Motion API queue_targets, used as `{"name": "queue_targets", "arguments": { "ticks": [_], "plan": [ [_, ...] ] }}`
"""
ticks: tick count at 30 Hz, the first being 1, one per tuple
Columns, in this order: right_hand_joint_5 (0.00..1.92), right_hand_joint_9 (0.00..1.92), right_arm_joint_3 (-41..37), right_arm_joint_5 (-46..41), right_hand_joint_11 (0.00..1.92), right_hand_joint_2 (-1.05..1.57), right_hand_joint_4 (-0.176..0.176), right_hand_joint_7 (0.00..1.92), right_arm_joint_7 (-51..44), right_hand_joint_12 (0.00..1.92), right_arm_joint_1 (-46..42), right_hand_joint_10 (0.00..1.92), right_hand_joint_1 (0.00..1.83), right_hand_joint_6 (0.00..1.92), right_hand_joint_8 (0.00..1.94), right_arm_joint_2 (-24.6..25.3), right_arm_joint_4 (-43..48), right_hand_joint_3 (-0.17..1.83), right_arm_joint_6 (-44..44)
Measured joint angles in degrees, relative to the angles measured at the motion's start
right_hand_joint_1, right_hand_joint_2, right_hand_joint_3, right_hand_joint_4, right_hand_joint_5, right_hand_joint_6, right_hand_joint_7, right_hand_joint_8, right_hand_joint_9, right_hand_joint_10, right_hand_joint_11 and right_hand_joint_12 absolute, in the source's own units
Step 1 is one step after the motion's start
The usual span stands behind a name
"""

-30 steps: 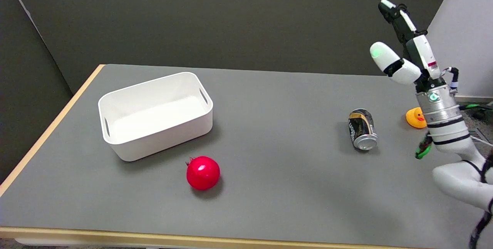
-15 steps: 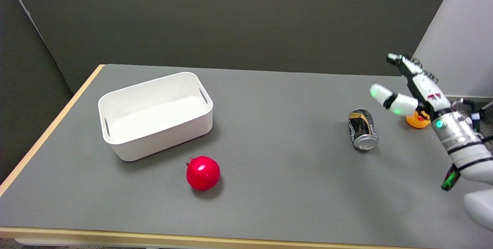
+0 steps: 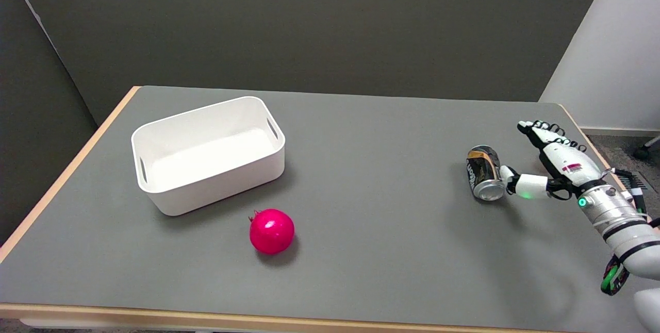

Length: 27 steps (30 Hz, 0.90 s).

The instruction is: Pick up the black can.

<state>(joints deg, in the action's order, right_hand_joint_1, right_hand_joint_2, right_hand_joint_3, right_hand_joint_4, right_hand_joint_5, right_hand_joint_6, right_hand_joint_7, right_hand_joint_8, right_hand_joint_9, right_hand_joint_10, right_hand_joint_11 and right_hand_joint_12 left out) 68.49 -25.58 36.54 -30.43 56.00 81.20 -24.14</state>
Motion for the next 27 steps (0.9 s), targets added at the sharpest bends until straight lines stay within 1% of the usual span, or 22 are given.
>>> {"name": "queue_targets", "arguments": {
  "ticks": [9,18,21,27],
  "plan": [
    [0.06,0.00,-3.77,1.79,0.00,0.67,-0.176,0.04,-3.77,0.34,-2.36,0.00,0.52,0.16,0.20,1.61,6.31,0.99,3.62],
    [0.06,0.00,-6.94,3.19,0.00,0.67,-0.176,0.04,-5.48,0.35,-3.77,0.01,0.50,0.15,0.20,2.46,11.31,0.99,7.22],
    [0.03,0.00,-7.02,3.44,0.00,0.63,-0.176,0.02,-5.86,0.39,-3.94,0.05,0.30,0.26,0.29,2.98,11.92,0.81,8.40],
    [0.02,0.00,-6.85,3.82,0.00,0.63,-0.176,0.01,-6.41,0.48,-3.54,0.05,0.28,0.27,0.30,3.87,12.75,0.80,11.97]
  ]
}}
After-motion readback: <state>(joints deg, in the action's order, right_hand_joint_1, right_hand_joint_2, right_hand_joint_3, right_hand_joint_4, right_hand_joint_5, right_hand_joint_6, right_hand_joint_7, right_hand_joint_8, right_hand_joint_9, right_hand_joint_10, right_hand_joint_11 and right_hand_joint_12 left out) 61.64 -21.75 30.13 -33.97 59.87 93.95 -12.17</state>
